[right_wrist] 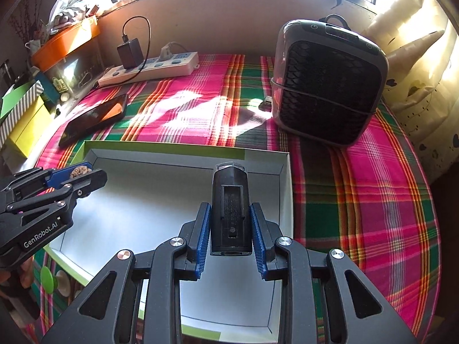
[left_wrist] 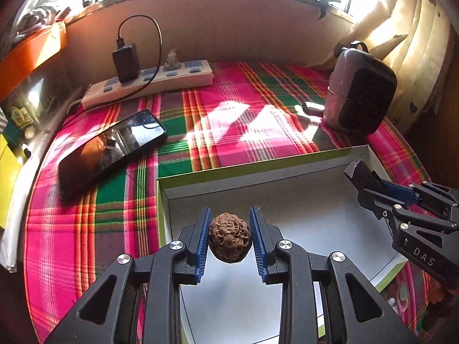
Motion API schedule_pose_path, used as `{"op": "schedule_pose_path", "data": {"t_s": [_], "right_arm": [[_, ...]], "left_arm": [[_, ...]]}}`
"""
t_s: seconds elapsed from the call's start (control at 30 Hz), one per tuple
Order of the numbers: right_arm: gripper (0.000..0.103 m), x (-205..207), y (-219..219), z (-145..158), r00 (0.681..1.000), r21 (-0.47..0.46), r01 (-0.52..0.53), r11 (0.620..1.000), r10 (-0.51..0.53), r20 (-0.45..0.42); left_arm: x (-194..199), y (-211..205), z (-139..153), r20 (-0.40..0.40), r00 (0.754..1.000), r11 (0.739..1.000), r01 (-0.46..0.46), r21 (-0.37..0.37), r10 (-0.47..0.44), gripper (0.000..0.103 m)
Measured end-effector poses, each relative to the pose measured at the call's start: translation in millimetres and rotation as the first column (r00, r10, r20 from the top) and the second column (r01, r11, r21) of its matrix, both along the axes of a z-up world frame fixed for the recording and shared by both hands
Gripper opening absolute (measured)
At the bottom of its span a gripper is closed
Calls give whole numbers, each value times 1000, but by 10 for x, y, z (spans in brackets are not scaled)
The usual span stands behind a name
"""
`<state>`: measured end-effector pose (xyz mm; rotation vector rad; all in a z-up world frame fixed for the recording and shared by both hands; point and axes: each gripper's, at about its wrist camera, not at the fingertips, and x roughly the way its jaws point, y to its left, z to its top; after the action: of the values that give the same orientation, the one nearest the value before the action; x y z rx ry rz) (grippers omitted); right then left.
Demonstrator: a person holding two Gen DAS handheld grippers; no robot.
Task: Organize objects
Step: 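Lower the walnut and black device into the box and open both tools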
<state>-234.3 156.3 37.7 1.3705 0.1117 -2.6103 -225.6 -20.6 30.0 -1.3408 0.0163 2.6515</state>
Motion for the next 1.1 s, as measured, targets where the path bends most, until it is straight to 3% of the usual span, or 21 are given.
{"op": "schedule_pose_path", "data": {"t_s": [0.37, 1.1], "right_arm": [[29, -46, -22, -74, 1000, 1, 8, 1000, -8, 12], [29, -65, -24, -152, 1000, 8, 11, 1000, -11, 7]], "left_arm": [[-106, -18, -138, 25, 1000, 1000, -18, -15, 18, 26], [-126, 13, -144, 21, 1000, 999, -13, -45, 14, 27]]}}
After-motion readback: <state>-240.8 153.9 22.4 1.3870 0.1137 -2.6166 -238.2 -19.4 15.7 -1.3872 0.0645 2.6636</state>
